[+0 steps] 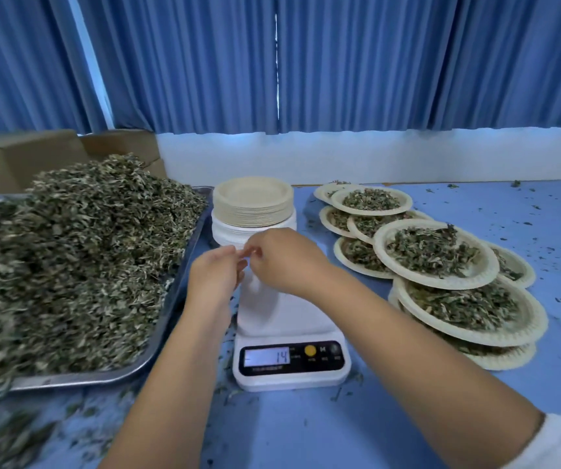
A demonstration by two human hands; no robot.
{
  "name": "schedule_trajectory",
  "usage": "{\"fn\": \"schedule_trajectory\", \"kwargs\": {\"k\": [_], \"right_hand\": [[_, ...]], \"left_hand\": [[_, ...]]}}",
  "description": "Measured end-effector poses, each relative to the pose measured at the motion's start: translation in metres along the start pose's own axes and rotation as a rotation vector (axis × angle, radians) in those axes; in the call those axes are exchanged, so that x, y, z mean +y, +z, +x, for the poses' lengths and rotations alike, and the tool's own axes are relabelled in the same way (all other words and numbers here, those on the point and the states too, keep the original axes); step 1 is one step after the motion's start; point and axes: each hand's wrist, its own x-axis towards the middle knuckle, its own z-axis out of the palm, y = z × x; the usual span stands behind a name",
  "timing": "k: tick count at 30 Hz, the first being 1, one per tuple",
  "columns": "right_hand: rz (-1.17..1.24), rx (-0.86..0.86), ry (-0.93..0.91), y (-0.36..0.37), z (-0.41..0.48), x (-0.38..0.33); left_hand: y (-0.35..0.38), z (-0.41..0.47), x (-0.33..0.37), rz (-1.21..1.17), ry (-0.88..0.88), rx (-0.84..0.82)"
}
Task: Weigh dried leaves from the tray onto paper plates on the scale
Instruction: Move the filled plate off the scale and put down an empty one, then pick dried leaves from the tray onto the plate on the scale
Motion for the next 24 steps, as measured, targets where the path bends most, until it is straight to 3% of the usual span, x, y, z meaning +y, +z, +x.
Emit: {"fn": "schedule_trajectory", "kwargs": {"k": [3, 7, 14, 24], "right_hand": [[-0.022, 0.058, 0.057, 0.001, 0.022, 0.005], [-0.029, 0.147, 0.071, -0.005, 0.069, 0.012], [-0.226, -0.058, 0.019, -0.015, 0.123, 0.029], [-0.308, 0.020, -0.021, -0.009, 0.127, 0.032]], "left_hand": [[-0.004, 0.003, 0.005, -0.134, -0.079, 0.041], [0.000, -0.003, 0.000, -0.062, -0.034, 0.021], [0.001, -0.003, 0.000, -0.104, -0.111, 0.006], [0.005, -0.003, 0.004, -0.119, -0.138, -0.033]]}}
